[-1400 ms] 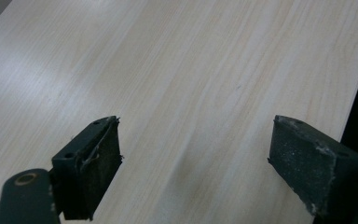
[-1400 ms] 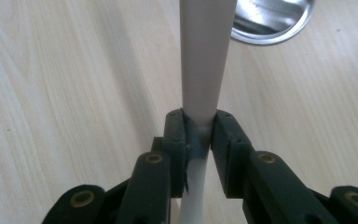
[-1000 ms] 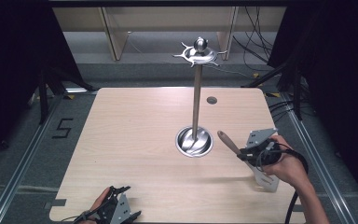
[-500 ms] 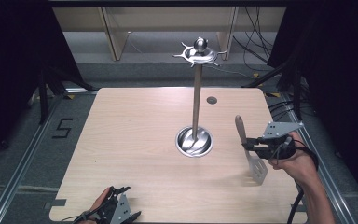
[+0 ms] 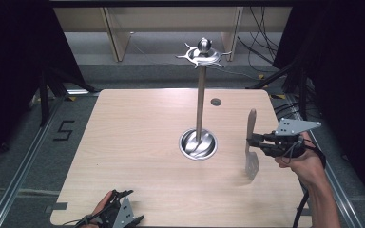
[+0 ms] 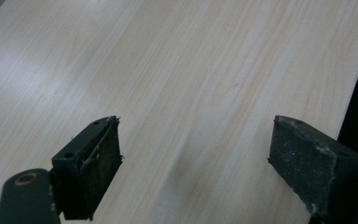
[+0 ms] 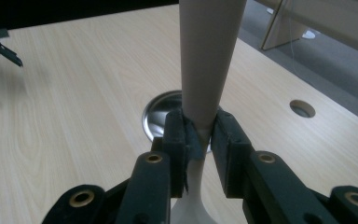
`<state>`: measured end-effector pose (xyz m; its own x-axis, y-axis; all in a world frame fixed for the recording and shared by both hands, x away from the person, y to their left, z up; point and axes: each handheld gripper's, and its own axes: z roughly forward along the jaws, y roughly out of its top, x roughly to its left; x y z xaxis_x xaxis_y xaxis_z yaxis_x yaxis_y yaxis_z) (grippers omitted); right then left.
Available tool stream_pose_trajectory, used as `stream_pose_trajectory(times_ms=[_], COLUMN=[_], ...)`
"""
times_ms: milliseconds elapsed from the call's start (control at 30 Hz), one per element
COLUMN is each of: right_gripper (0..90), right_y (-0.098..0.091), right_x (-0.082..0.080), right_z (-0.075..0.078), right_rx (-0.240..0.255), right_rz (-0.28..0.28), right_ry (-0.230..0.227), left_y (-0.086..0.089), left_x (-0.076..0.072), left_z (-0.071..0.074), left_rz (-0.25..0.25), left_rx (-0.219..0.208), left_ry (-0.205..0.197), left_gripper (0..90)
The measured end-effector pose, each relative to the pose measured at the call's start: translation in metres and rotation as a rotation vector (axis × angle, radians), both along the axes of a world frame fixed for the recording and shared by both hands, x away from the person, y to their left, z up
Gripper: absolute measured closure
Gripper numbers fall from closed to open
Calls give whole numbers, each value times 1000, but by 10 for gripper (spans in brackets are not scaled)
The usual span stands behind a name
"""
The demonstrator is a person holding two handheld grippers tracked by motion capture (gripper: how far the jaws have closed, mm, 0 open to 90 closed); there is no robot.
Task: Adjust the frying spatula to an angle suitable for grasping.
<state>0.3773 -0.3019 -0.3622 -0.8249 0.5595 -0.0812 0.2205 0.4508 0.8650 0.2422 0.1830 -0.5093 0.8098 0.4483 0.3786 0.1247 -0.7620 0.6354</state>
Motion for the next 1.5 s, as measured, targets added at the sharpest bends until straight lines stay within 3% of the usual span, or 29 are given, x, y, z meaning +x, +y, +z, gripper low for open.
stream_pose_trajectory(times_ms=[167,267,400,467,533,567,667,833,1133,1433,1500], right_gripper=[768,768,768,768,768,768,768,768,767,767,767], right_y=[2,4,5,6,7,9,13,19,30,39,43], right_x=[5,13,19,23,29,30,36,49,67,82,87], right_z=[7,14,22,27,33,35,44,57,64,71,73], right_rx=[29,78,72,80,79,89,78,71,92,100,105], right_rz=[4,-5,-7,-11,-13,-18,-21,-11,-10,14,5], right_ry=[-3,-24,-26,-26,-59,-40,-41,-38,-34,4,-11], left_y=[1,1,0,1,1,1,1,1,0,1,1], left_x=[-1,-1,0,0,-1,-1,-1,-1,-1,-1,-1], left_z=[2,2,1,1,2,2,1,2,2,2,2], left_rz=[-9,-7,-2,-9,-2,-3,1,-5,-9,-9,-12], left_rx=[0,7,6,-1,-1,4,5,2,3,2,2], left_ry=[7,7,-6,12,3,1,-10,4,0,6,8], left_gripper=[157,157,157,157,157,157,157,157,157,156,157])
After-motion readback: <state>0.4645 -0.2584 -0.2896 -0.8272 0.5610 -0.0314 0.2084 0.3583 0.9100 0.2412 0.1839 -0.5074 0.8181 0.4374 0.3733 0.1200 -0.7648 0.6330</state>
